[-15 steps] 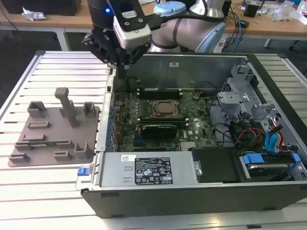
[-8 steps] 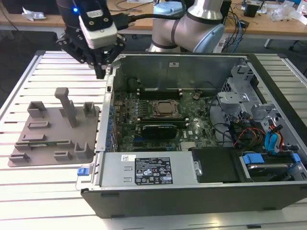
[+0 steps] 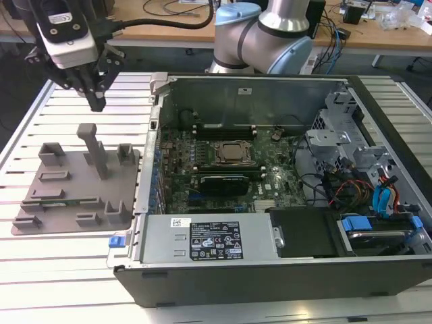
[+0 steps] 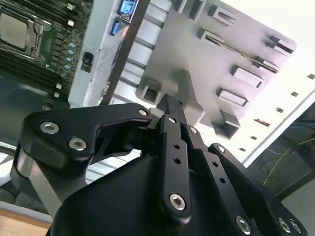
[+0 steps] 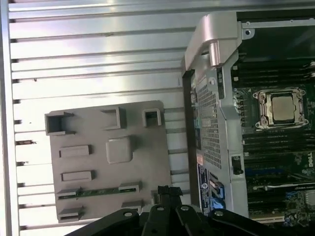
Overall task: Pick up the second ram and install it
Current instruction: 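Reach for the second ram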
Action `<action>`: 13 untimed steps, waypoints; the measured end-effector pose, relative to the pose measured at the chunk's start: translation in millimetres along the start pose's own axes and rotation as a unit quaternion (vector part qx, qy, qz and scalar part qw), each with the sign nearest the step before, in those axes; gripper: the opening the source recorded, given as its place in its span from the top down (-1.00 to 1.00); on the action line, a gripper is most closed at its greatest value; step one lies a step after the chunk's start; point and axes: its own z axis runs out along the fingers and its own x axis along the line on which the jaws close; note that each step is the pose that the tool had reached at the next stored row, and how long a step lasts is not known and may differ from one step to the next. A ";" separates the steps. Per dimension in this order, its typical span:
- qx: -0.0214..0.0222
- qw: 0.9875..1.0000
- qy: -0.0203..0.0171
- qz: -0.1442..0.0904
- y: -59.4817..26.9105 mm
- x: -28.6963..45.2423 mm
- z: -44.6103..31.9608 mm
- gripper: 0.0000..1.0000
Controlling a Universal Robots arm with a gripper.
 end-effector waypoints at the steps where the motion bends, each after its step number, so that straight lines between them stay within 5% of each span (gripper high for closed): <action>1: 0.000 1.000 0.000 0.000 -0.4 6.1 -0.1 0.80; 6: 0.000 1.000 0.000 0.000 -2.1 28.4 -0.6 0.80; 13: 0.000 1.000 0.000 0.000 -3.7 50.3 -1.1 0.80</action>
